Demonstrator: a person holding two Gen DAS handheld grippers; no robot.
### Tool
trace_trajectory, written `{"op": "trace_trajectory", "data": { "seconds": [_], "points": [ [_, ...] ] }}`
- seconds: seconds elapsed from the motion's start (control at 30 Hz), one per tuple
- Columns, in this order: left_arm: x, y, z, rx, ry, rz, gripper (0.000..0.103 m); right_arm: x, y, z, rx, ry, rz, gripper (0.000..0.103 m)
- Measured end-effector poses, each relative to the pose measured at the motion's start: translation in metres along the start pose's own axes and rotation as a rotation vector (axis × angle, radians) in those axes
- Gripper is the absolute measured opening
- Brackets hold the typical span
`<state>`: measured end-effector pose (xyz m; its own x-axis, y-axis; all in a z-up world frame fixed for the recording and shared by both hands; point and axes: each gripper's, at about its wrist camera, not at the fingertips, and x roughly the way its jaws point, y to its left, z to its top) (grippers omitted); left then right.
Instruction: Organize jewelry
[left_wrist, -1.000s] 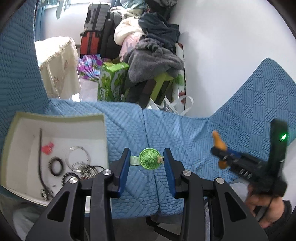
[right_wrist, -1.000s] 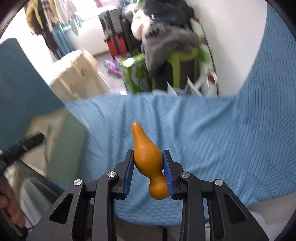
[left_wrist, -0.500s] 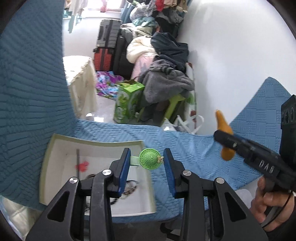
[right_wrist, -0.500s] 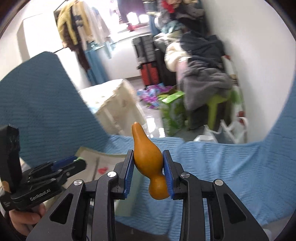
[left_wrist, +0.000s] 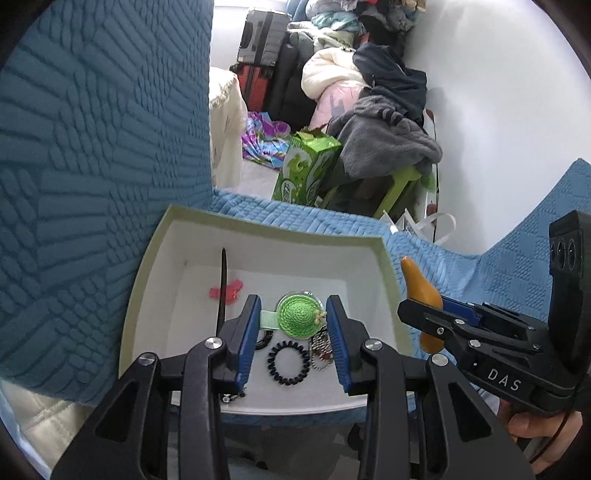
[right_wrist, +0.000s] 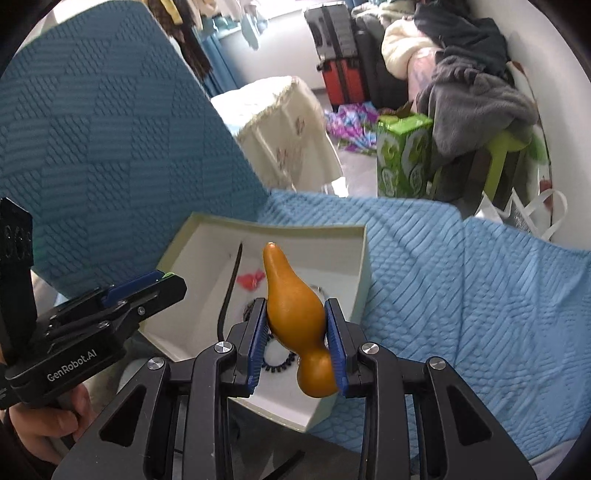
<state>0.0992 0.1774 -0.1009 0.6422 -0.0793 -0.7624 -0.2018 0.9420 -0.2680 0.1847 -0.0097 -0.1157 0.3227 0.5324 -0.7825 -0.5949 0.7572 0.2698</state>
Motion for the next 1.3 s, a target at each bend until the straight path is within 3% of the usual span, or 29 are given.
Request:
{"op": "trace_trajectory", "data": {
  "seconds": [0.2, 0.3, 0.4, 0.47, 0.63, 0.83, 0.9, 1.07, 1.3],
  "points": [
    [0.006, 0.011, -0.001, -0.007, 0.024, -0.006, 0.037, 0.012, 0.002, -0.007, -0.007, 0.044, -0.011, 0.029],
    [0.000, 0.008, 0.001, 0.007, 0.016, 0.013, 0.037, 0.005, 0.000, -0.004, -0.004, 0.028, -0.001, 0.037],
    [-0.010, 0.005, 0.005, 0.009, 0.003, 0.013, 0.048, -0.008, -0.004, 0.001, -0.007, -0.005, -0.012, 0.038],
    [-0.018, 0.002, 0.010, 0.007, -0.014, 0.024, 0.060, -0.026, -0.008, 0.006, 0.007, -0.040, -0.011, 0.038],
    [-0.048, -0.014, 0.025, 0.032, -0.053, 0.054, 0.061, -0.081, -0.012, 0.026, 0.026, -0.156, -0.017, 0.043],
    [-0.105, -0.039, 0.041, 0.060, -0.167, 0.046, 0.066, -0.156, 0.003, 0.042, -0.026, -0.316, -0.027, 0.049],
    [-0.126, -0.047, 0.042, 0.058, -0.214, 0.073, 0.066, -0.178, 0.009, 0.041, -0.049, -0.359, -0.042, 0.049],
    [-0.163, -0.060, 0.043, 0.063, -0.282, 0.061, 0.066, -0.223, 0.020, 0.032, -0.065, -0.445, -0.047, 0.050],
    [-0.193, -0.083, 0.032, 0.106, -0.343, 0.108, 0.066, -0.251, 0.027, 0.006, -0.077, -0.510, -0.107, 0.053]
  ]
}}
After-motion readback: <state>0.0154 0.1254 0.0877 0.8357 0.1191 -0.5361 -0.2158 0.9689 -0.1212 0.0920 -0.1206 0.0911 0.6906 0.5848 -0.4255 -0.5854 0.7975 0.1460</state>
